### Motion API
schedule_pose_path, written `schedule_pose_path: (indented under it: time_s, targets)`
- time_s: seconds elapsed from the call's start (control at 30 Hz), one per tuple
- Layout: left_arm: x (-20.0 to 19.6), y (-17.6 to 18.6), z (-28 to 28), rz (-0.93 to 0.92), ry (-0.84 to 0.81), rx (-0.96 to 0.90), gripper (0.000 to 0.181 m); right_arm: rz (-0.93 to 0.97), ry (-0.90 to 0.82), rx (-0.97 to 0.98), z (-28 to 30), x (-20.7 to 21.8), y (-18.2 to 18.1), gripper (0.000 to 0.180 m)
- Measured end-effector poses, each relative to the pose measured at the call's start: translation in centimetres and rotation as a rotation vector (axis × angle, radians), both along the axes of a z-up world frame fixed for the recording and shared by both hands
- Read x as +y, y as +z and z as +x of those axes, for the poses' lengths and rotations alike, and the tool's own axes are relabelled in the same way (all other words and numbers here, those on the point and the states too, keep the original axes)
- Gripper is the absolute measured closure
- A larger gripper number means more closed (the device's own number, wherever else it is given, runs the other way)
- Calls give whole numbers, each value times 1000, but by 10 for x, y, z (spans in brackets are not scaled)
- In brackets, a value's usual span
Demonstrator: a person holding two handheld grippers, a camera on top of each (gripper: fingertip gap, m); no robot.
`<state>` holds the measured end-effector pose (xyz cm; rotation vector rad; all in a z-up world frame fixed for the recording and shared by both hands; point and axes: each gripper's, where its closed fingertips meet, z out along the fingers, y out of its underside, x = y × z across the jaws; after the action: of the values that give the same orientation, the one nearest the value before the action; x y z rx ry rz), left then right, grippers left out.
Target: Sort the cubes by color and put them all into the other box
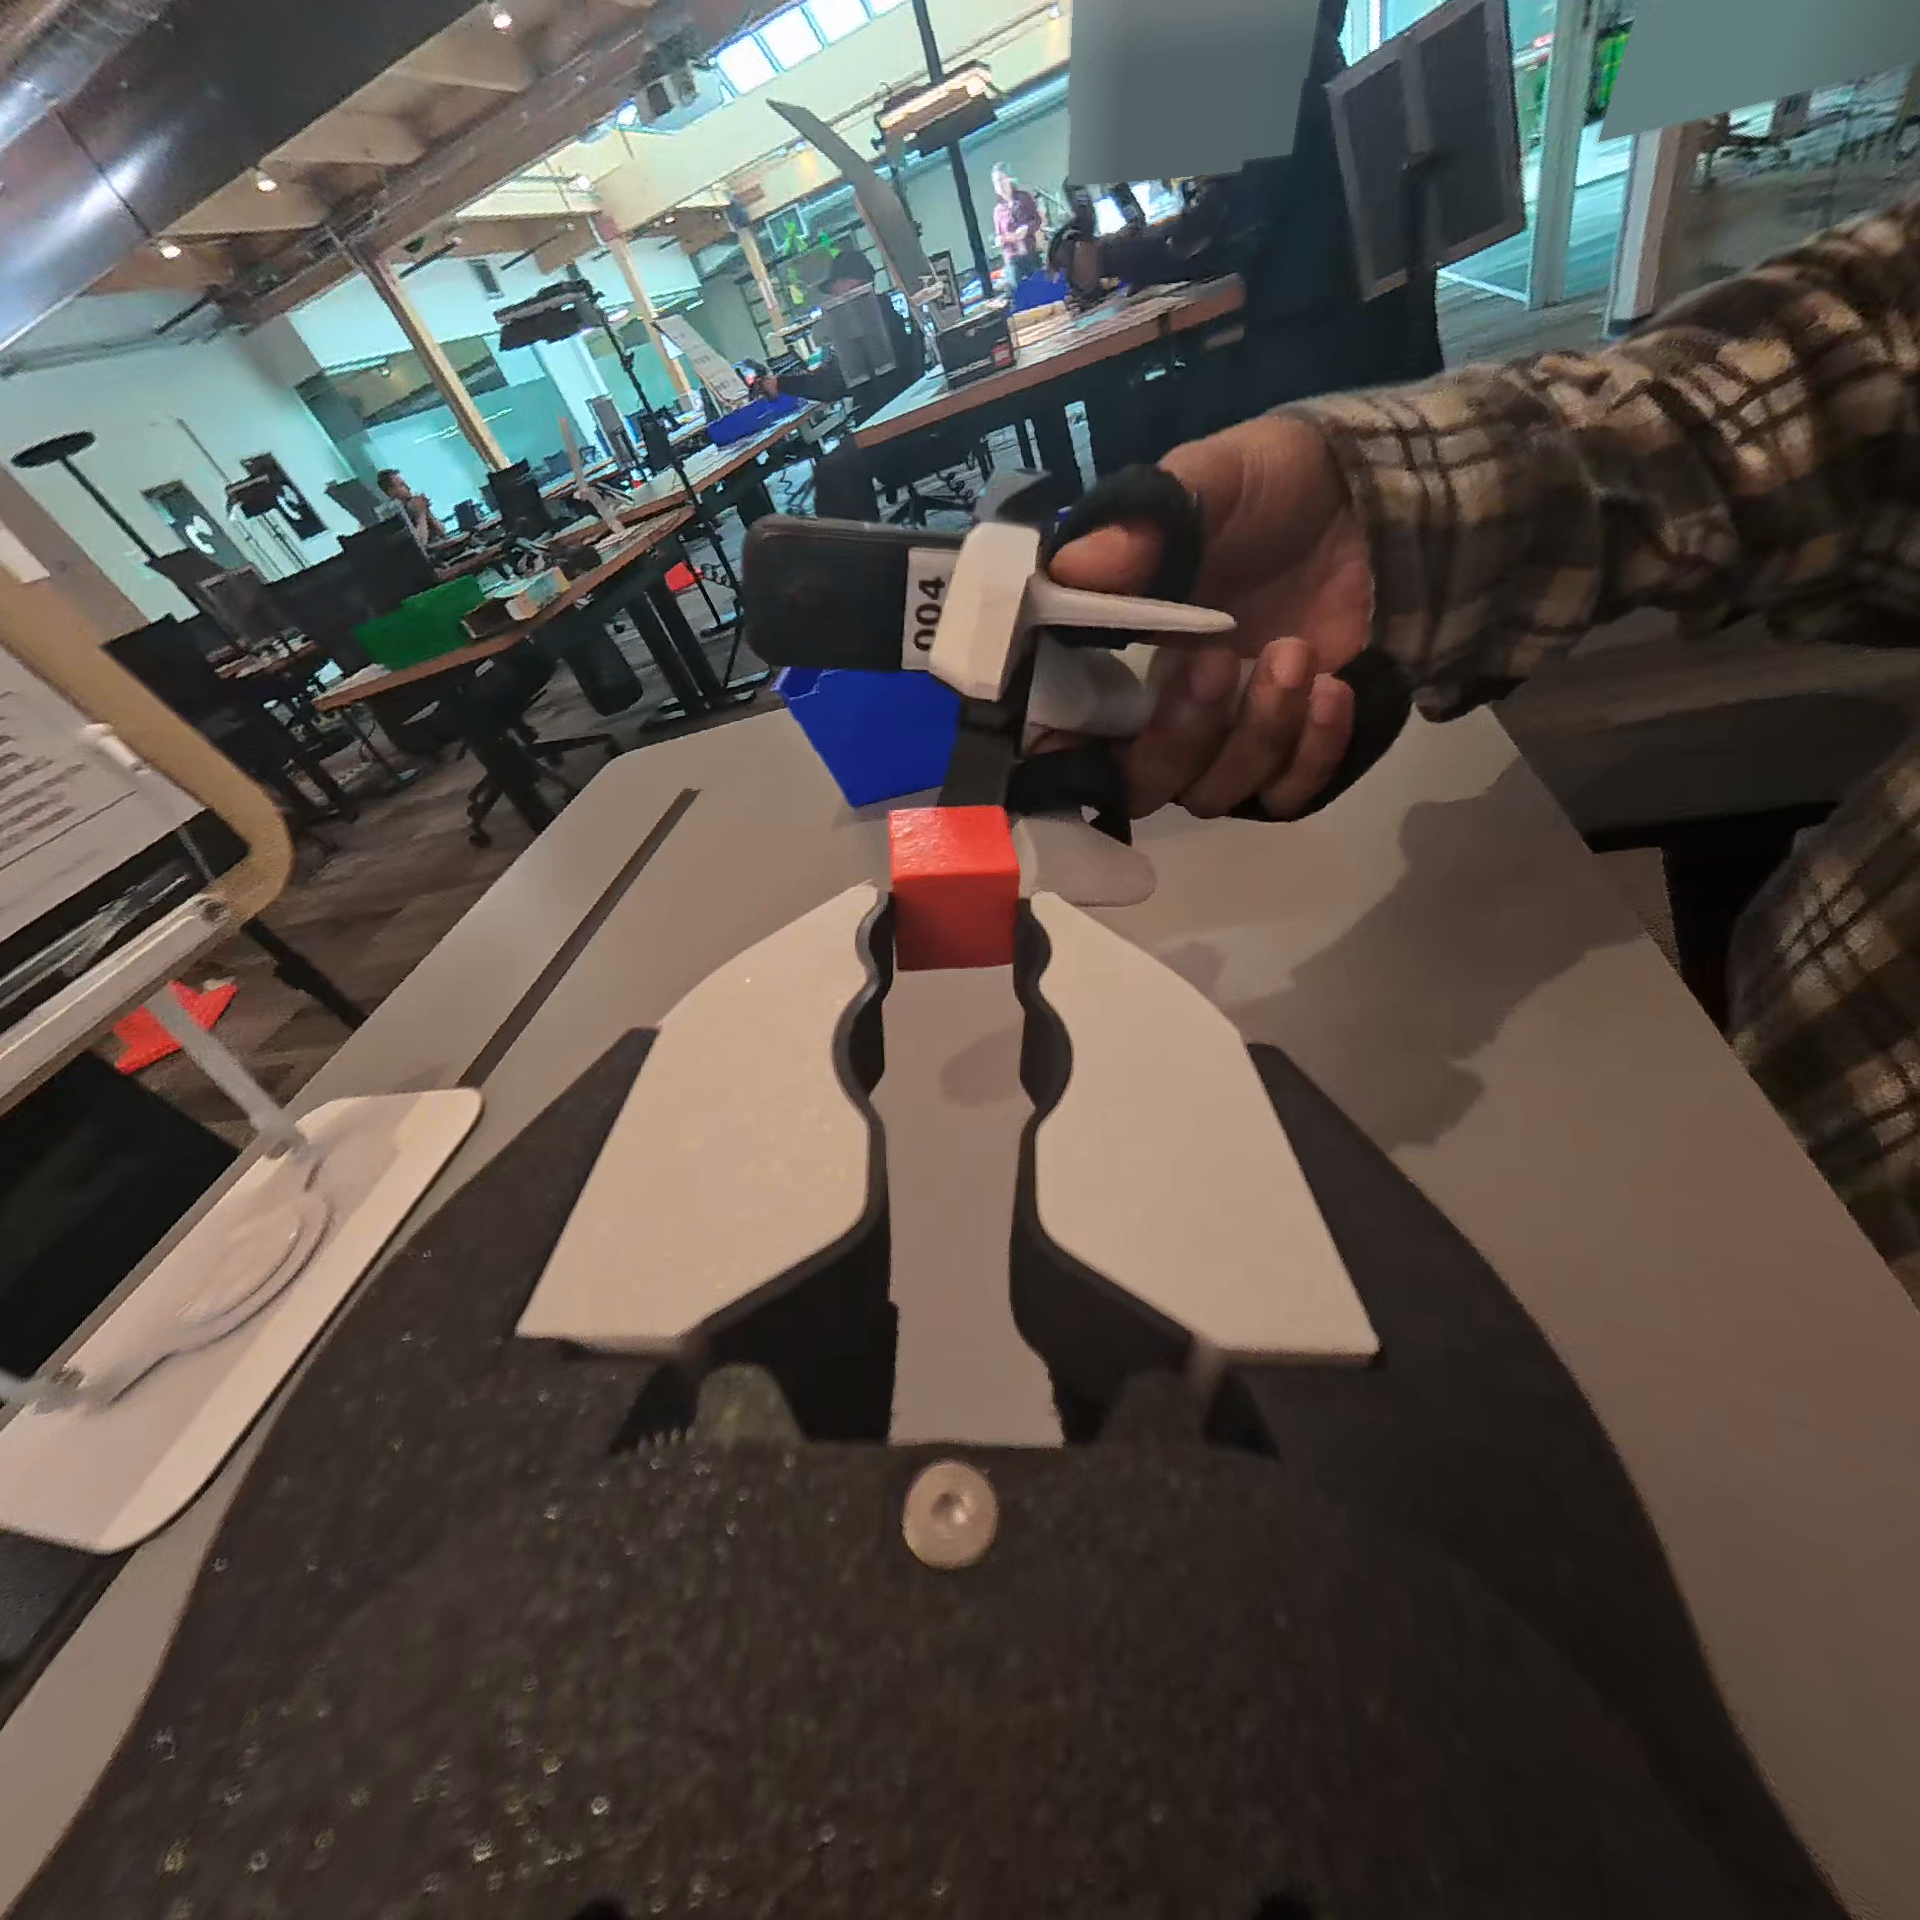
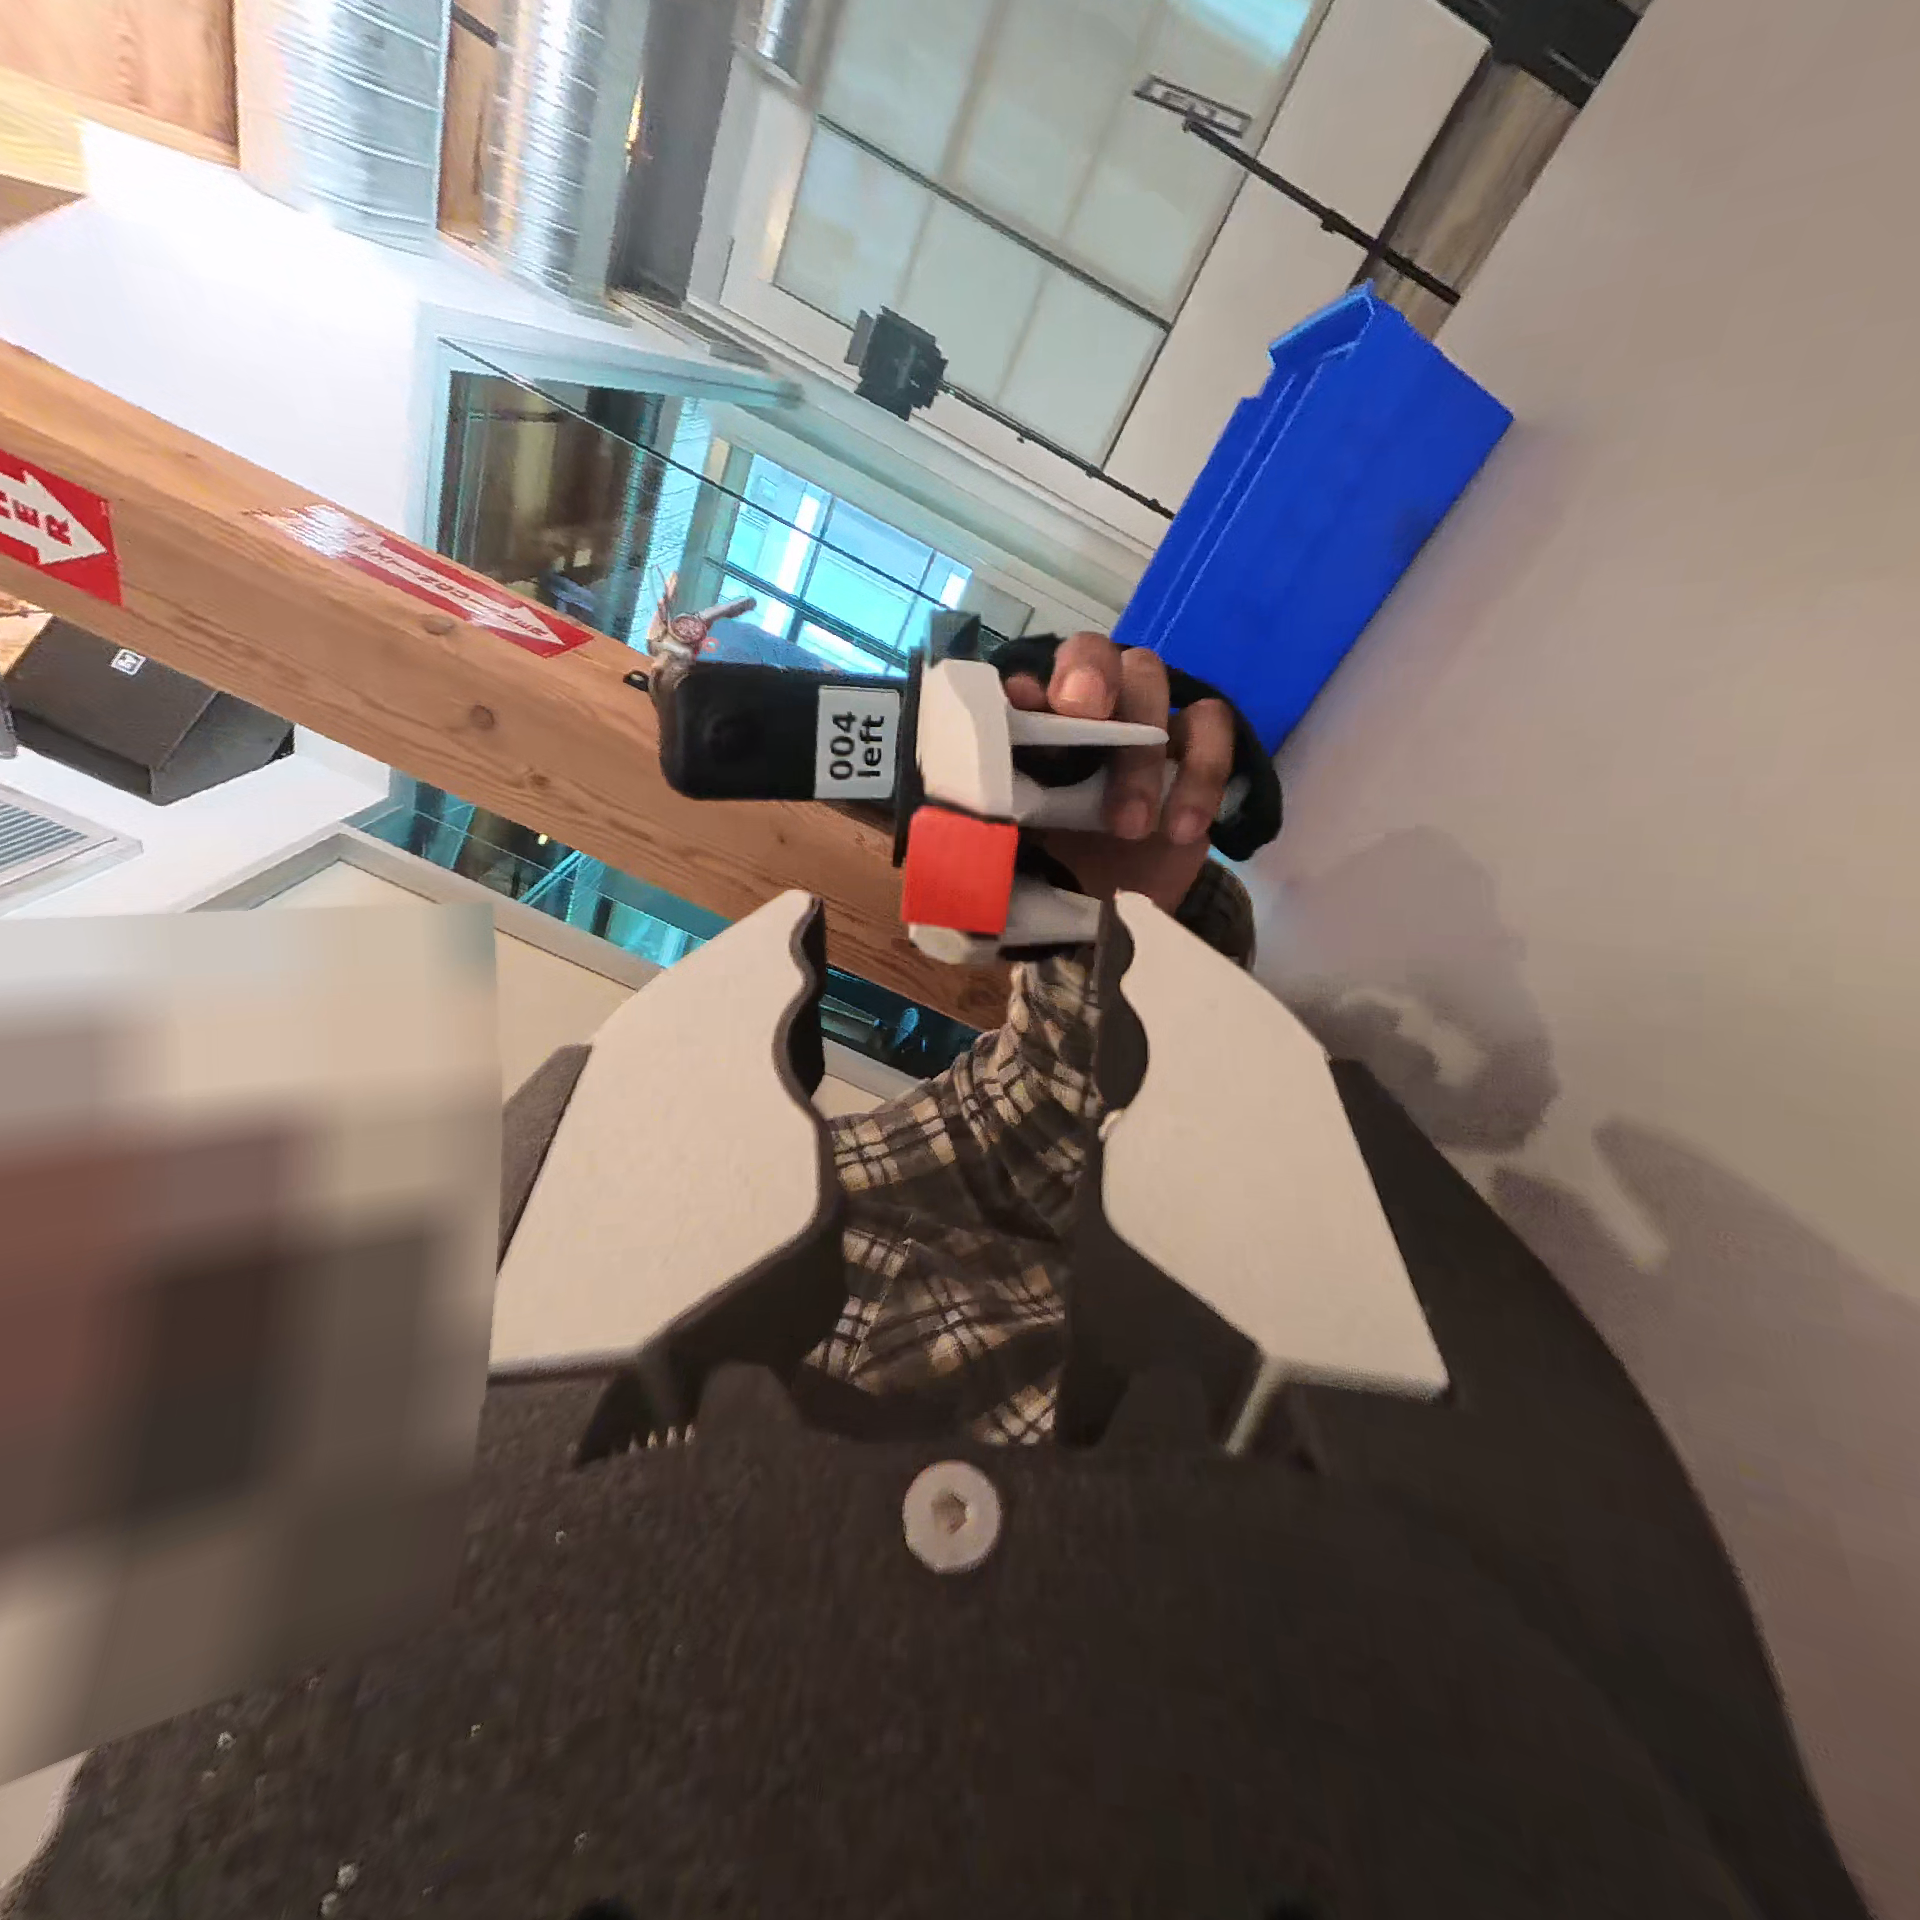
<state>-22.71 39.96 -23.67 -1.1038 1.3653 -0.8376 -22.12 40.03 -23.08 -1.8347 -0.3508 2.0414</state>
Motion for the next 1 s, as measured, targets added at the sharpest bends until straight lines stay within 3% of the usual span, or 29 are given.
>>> schedule_pose_path:
  time_s: [0.17, 0.27, 0.47, 0.53, 0.67, 0.77, 0.9, 1.0]
  targets:
    - [-9, -5, 13, 29, -33, -1, 159, -35, 30, -47, -4, -9, -11, 133]
    - [-11, -11, 12, 21, -34, 3, 159, -52, 48, -5, -10, -12, -11, 156]
    - [-14, -23, 16, -32, -49, 17, 159, -31, 61, -132, -5, -18, -22, 158]
    - [-17, -27, 19, -60, -66, 22, 149, 5, 32, -191, 14, -17, -16, 158]
    - [-21, -35, 22, -84, -68, 36, 131, 118, -147, -443, 104, -2, 6, 158]
    - [-20, -40, 25, -111, -64, 53, 127, 173, -345, -804, 219, 12, 17, 158]
    - [-17, -49, 27, -97, -41, 90, 131, -15, -534, -1237, 370, -3, -4, 158]
    - [-19, -53, 28, -65, -47, 113, 141, -200, -551, -1298, 417, -25, -45, 158]
